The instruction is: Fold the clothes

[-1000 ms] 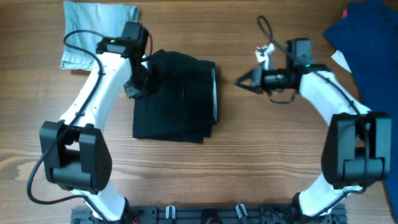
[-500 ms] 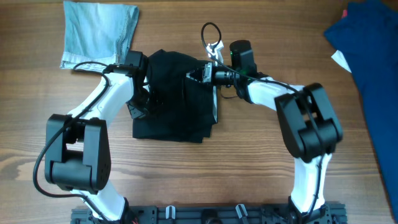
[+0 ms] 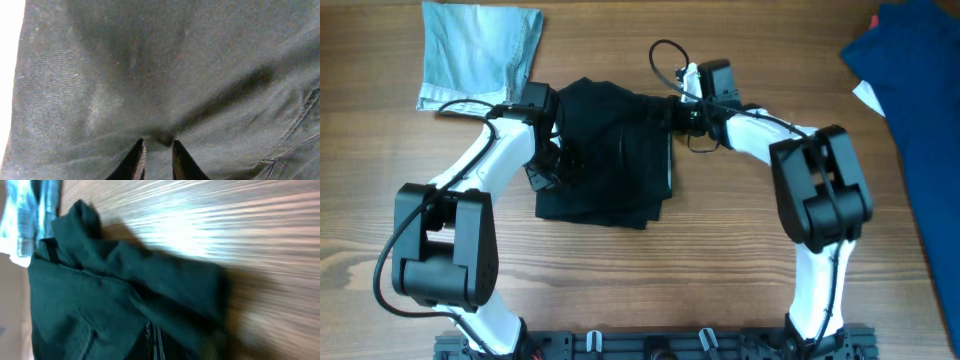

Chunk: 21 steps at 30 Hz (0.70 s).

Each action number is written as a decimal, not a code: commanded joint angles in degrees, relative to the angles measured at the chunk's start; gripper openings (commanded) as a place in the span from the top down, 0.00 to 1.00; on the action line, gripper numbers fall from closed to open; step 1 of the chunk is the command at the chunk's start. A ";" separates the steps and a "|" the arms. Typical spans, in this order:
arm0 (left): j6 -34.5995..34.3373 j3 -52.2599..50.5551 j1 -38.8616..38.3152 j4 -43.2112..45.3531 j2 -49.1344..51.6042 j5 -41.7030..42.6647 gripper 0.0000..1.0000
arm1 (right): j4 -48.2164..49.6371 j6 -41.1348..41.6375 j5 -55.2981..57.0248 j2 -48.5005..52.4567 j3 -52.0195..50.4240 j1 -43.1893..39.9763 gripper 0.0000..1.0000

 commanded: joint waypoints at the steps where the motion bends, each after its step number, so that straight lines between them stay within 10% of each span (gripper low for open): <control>1: -0.28 -0.52 -0.11 0.22 -0.50 -0.20 0.78 | -5.42 -2.91 4.68 -13.46 1.68 -2.38 0.92; 8: -0.31 -0.52 0.00 0.33 -0.50 -1.68 0.73 | -30.05 -17.88 -9.14 -22.82 -0.70 0.74 0.85; 21: -0.07 -0.52 7.19 -1.86 -0.50 -1.70 0.73 | -27.61 -10.75 -14.01 0.33 -7.76 4.55 0.96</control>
